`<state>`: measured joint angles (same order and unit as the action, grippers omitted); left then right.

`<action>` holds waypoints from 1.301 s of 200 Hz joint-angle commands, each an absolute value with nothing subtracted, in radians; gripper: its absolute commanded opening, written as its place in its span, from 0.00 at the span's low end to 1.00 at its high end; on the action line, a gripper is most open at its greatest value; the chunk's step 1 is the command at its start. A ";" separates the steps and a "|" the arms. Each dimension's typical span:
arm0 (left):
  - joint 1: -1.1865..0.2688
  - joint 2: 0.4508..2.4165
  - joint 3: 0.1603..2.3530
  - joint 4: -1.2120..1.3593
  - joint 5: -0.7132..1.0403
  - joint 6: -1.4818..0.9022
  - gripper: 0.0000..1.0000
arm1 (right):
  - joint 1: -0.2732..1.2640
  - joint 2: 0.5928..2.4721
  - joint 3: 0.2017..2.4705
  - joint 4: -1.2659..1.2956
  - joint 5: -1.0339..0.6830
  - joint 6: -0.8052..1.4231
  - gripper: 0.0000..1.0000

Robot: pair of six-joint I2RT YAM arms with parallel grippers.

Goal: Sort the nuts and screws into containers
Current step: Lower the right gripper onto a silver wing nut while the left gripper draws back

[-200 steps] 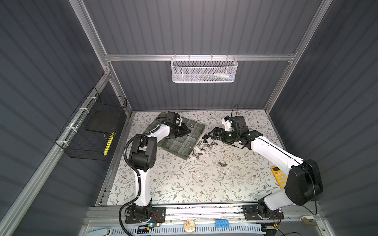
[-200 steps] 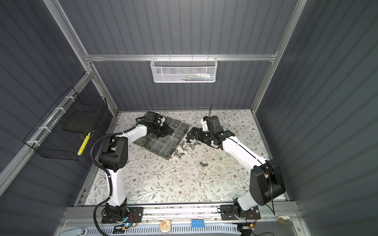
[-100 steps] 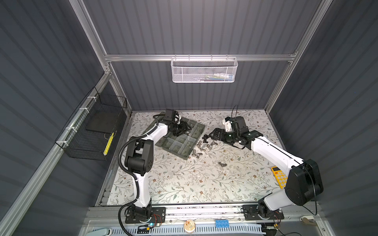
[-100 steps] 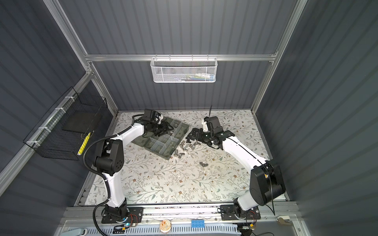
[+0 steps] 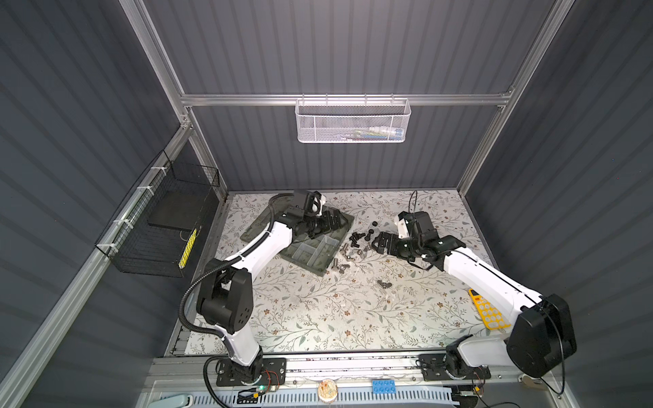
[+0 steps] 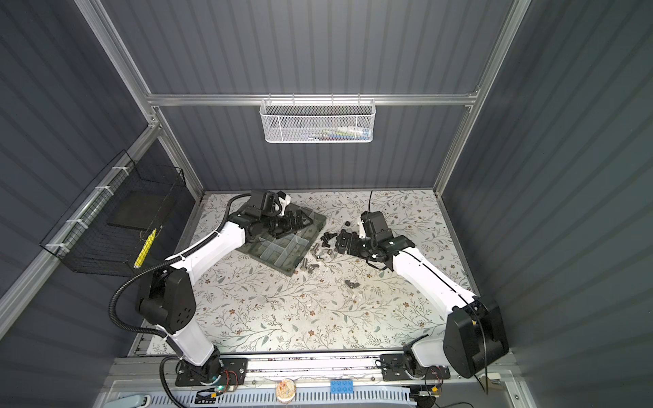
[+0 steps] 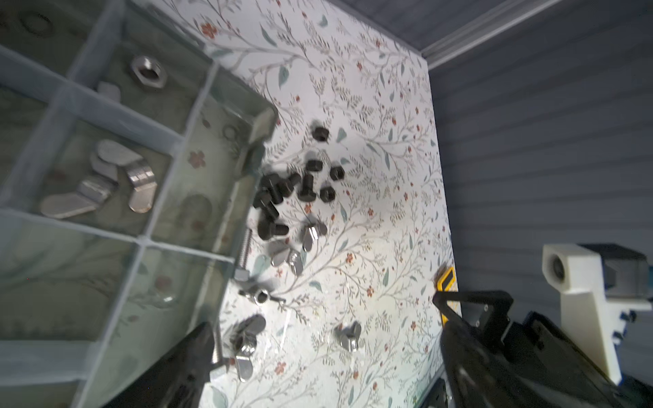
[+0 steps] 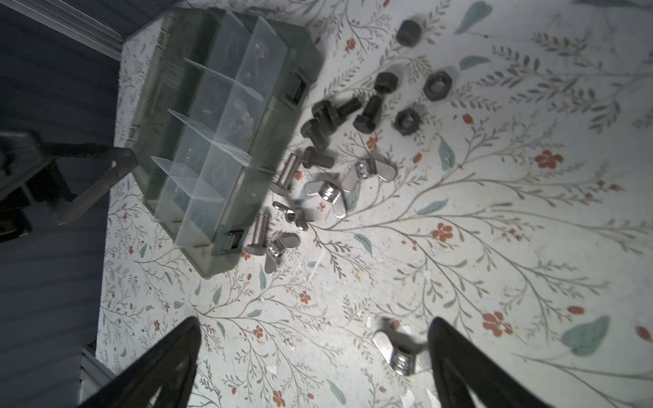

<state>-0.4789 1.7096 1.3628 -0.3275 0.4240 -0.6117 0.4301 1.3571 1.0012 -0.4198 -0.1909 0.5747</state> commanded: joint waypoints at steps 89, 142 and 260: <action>-0.661 1.564 1.032 -0.035 0.403 -0.786 1.00 | 0.539 1.325 0.721 -0.479 -0.038 0.604 0.91; -0.692 1.593 0.996 0.004 0.406 -0.794 1.00 | 0.570 1.359 0.684 -0.460 0.027 0.617 0.80; -0.707 1.600 1.012 -0.011 0.397 -0.799 1.00 | 0.603 1.569 0.836 -0.489 0.201 0.545 0.68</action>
